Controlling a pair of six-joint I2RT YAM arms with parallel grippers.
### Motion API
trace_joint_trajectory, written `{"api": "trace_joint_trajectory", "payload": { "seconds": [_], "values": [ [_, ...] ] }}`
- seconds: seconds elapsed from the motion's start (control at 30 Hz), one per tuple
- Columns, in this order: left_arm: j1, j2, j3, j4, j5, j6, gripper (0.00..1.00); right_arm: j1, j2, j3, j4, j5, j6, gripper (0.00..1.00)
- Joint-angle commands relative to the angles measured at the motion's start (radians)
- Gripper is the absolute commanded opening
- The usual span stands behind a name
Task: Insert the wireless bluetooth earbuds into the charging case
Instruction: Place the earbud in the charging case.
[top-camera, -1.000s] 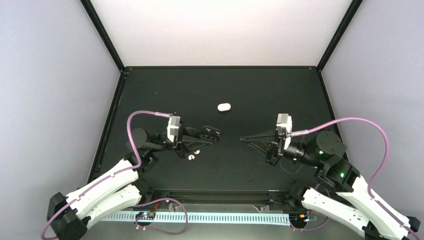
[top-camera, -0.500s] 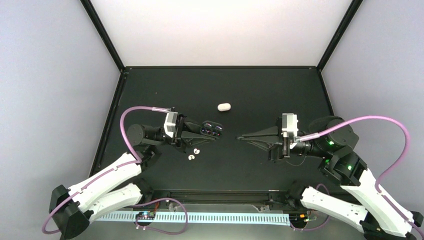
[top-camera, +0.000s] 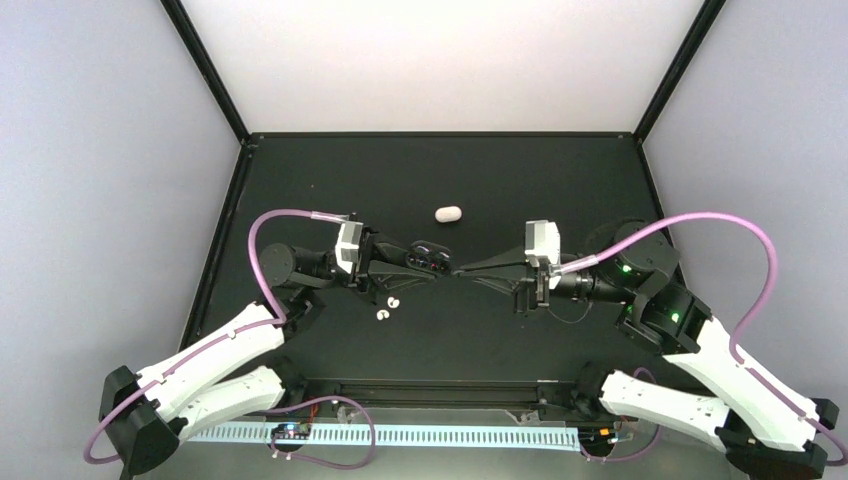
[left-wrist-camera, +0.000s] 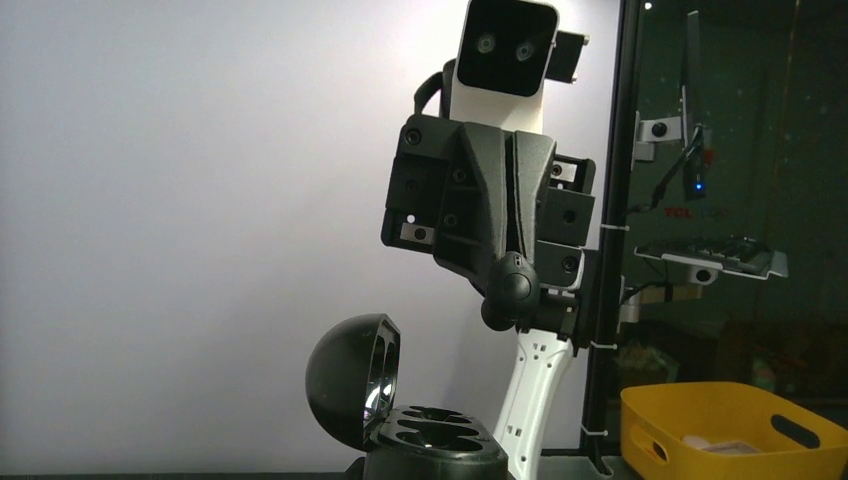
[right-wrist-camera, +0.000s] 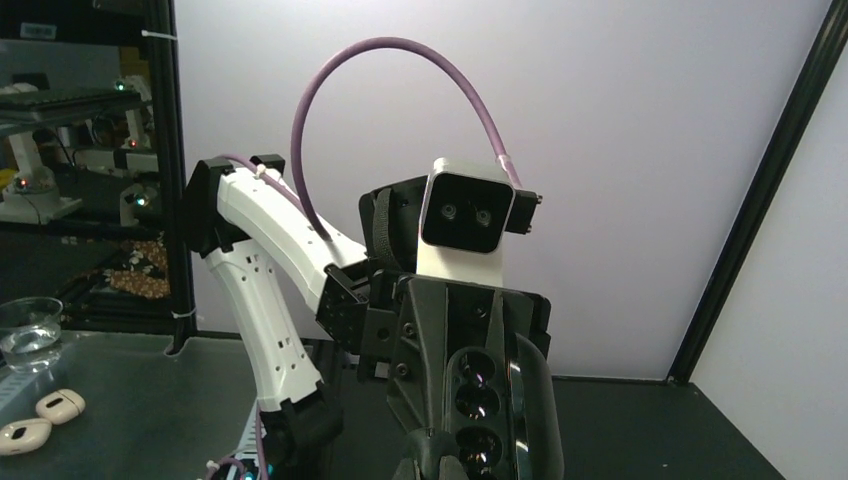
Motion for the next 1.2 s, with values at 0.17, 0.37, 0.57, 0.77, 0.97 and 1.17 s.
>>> {"api": "trace_joint_trajectory", "payload": {
  "seconds": [0.17, 0.37, 0.57, 0.77, 0.97, 1.17],
  "values": [
    [-0.006, 0.003, 0.034, -0.001, -0.01, 0.027, 0.02, 0.076, 0.053, 0.059, -0.052, 0.143, -0.108, 0.01],
    [-0.009, 0.0, 0.031, 0.001, -0.014, 0.019, 0.02, 0.118, 0.072, 0.059, -0.066, 0.22, -0.141, 0.01],
    [-0.013, -0.011, 0.03, -0.006, -0.014, 0.021, 0.02, 0.138, 0.093, 0.061, -0.064, 0.261, -0.158, 0.01],
    [-0.016, -0.024, 0.02, -0.015, -0.018, 0.025, 0.02, 0.145, 0.098, 0.062, -0.053, 0.291, -0.167, 0.01],
    [-0.016, -0.032, 0.017, -0.011, -0.021, 0.023, 0.02, 0.147, 0.1, 0.057, -0.066, 0.304, -0.17, 0.01],
    [-0.017, -0.034, 0.011, 0.002, -0.035, 0.018, 0.02, 0.147, 0.097, 0.06, -0.083, 0.297, -0.16, 0.01]
  ]
}}
